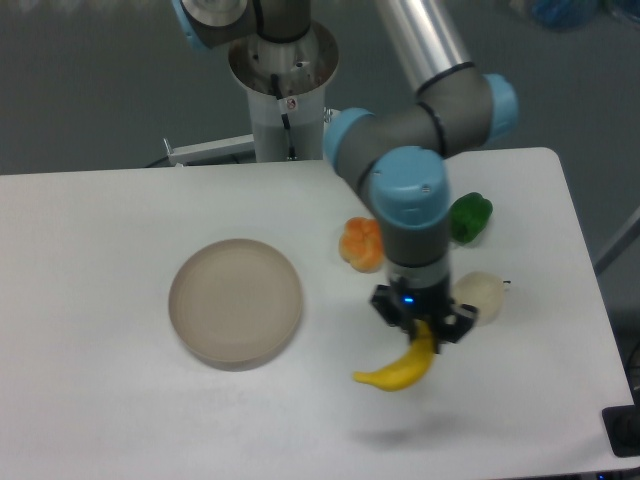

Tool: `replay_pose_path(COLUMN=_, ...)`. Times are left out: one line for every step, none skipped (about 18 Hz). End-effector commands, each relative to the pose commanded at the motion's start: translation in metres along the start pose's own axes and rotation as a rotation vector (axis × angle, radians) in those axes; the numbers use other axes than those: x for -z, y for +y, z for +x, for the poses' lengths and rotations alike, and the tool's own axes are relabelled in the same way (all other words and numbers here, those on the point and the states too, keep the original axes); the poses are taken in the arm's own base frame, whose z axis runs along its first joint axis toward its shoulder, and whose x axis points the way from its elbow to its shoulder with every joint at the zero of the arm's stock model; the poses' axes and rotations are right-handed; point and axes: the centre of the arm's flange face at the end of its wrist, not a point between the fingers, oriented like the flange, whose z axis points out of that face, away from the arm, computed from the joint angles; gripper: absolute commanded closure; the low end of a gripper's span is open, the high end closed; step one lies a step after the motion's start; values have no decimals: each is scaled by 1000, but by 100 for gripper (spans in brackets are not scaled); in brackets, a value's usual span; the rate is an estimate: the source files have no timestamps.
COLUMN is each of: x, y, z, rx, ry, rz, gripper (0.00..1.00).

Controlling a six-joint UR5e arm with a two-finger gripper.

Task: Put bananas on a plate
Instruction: 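Carry the banana across the table and lower it over the grey plate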

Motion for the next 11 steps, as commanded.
replay_pose_path(x=-4, y=1, z=25, rx=6, ry=25, rz=-7, gripper=77)
replay_pose_path(x=-7, y=0, z=53, rx=16, ry=43, rz=-14, gripper=77)
replay_pose_path(x=-10, y=-3, z=71, rx=24, ry=52, rz=-19, gripper=77)
replay_pose_path(x=-14, y=-4, z=85, rx=36, ry=59, rz=-27, gripper=77)
replay_pose_path(x=-19, y=-5, z=102, rx=39, ry=69, rz=-38, gripper=77)
replay_pose_path(x=-26, y=-1, z=118, rx=25, ry=83, rz=-54, gripper=77)
replay_pose_path(x=-32, y=8, z=131, rx=13, ry=94, rz=-74, gripper=77)
replay_pose_path(x=-38, y=17, z=142, rx=1, ry=101, rz=-90, gripper=77)
replay_pose_path(x=-38, y=21, z=145, rx=-5, ry=102, rz=-88, gripper=77)
replay_pose_path(x=-39, y=25, z=148, rx=-17, ry=105, rz=-91, gripper=77)
replay_pose_path(x=-41, y=26, z=148, rx=-24, ry=108, rz=-95, gripper=77)
